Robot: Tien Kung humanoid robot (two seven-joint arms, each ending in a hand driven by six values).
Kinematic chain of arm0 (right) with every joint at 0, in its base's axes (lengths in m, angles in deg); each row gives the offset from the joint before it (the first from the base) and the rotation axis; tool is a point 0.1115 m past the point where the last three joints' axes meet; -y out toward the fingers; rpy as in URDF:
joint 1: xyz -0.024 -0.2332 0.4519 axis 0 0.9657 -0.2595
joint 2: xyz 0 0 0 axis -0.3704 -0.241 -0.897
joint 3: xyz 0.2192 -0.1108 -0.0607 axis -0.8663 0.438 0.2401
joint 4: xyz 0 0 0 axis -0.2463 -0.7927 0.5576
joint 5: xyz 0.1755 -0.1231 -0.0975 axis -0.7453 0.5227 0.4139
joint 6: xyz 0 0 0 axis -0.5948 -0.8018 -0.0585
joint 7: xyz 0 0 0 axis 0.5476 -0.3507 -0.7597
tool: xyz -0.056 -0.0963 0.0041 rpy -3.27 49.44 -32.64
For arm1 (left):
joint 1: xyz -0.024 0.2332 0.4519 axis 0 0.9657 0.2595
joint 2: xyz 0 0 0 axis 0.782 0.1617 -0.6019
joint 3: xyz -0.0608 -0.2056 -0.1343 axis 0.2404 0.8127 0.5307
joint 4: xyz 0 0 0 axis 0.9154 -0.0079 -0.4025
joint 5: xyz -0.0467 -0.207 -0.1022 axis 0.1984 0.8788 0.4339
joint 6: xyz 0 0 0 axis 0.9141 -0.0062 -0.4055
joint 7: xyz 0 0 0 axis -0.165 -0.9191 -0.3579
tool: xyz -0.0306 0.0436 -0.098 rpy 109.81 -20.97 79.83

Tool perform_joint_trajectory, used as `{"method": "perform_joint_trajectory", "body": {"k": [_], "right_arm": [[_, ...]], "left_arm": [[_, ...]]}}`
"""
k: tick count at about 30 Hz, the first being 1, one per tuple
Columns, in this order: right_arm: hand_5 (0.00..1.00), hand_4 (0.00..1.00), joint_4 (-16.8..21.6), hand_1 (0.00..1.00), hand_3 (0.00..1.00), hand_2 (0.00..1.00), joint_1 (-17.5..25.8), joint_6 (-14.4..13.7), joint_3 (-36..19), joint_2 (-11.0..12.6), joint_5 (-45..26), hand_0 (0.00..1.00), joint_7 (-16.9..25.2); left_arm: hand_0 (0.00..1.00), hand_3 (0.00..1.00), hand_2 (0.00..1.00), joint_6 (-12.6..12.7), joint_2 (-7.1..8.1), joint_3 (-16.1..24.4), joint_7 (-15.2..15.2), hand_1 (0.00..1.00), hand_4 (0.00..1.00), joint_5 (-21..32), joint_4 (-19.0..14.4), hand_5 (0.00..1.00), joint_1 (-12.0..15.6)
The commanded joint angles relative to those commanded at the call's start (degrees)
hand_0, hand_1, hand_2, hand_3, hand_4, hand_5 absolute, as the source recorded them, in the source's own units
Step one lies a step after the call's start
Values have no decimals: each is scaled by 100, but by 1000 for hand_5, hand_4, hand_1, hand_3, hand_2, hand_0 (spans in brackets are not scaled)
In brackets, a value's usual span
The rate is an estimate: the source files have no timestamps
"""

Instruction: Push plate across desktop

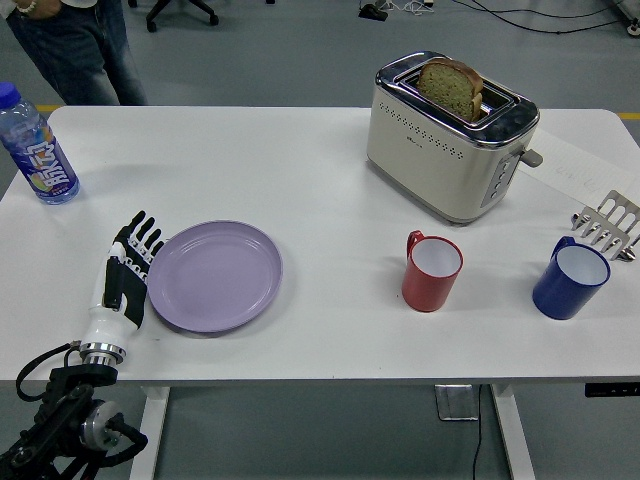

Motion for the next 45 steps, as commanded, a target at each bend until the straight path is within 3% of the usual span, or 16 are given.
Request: {"method": "perform_joint_trajectory", "body": {"k": [8, 20, 45], "right_arm": [[340, 143, 0, 545, 611, 652, -16, -1, -2, -4, 2, 602, 3], [340, 144, 0, 545, 610, 652, -18, 5, 16, 4, 2, 602, 9], [340, 146, 0, 545, 610, 652, -28, 9, 31, 9, 2, 602, 14]], "left_arm": [[926, 926, 946, -21, -20, -259, 0, 931, 496, 76, 25, 998, -72], [924, 923, 946, -17, -191, -376, 21, 930, 493, 132, 61, 998, -169], [918, 920, 945, -45, -250, -928, 39, 926, 488, 391, -16, 998, -248]]}}
